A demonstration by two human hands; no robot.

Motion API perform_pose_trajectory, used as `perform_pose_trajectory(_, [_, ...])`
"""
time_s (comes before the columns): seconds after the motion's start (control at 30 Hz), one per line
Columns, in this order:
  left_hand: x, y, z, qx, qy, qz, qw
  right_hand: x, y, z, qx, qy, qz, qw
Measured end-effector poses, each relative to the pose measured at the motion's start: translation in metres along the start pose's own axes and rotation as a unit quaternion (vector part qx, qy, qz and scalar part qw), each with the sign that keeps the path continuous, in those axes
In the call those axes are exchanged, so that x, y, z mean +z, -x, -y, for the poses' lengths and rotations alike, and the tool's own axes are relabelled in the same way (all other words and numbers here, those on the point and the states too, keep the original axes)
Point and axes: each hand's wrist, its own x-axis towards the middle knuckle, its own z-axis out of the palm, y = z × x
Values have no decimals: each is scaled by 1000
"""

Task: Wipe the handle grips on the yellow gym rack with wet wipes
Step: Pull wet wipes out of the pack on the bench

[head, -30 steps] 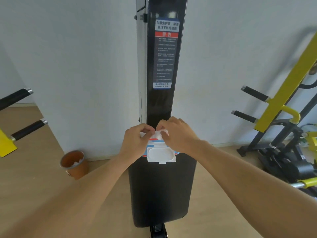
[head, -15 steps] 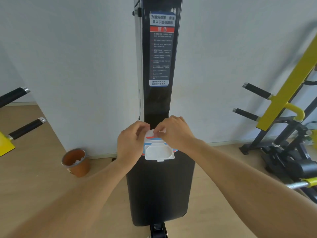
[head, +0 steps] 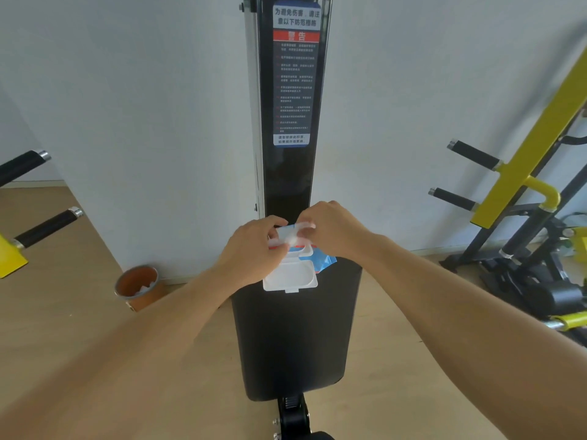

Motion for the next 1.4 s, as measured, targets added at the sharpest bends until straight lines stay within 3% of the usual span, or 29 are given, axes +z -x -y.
perform_pose_trajectory(0.13, [5, -5, -2, -2, -22, -2, 1000, 0, 3, 6, 18, -69, -70, 995])
perform_pose_trajectory(0.27, [10, -3, 0, 15, -40, -26, 999, -9, 3, 8, 41, -146, -92, 984])
perform_pose_trajectory(0.43, [12, -2, 4, 14, -29, -22, 999, -15, 4, 5, 9, -120, -77, 990])
perform_pose_trajectory(0.67, [13, 0, 7, -1, -20, -41, 999, -17, 4, 5, 57, -89, -115, 988])
perform_pose_trajectory(0.97, [12, 2, 1, 44, -52, -26, 997, -25, -1, 8, 41, -169, -177, 969])
perform_pose_trajectory(1.13, [15, -1, 3, 43, -23, -9, 999, -46, 2, 21, 23, -275, -240, 931])
perform_pose_trajectory(1.3, [16, -1, 3, 48, -11, -5, 999, -91, 2, 30, 46, -394, -380, 836])
perform_pose_trajectory(1.4, [15, 1, 2, 41, 5, 7, 999, -113, 4, 26, 60, -378, -412, 827])
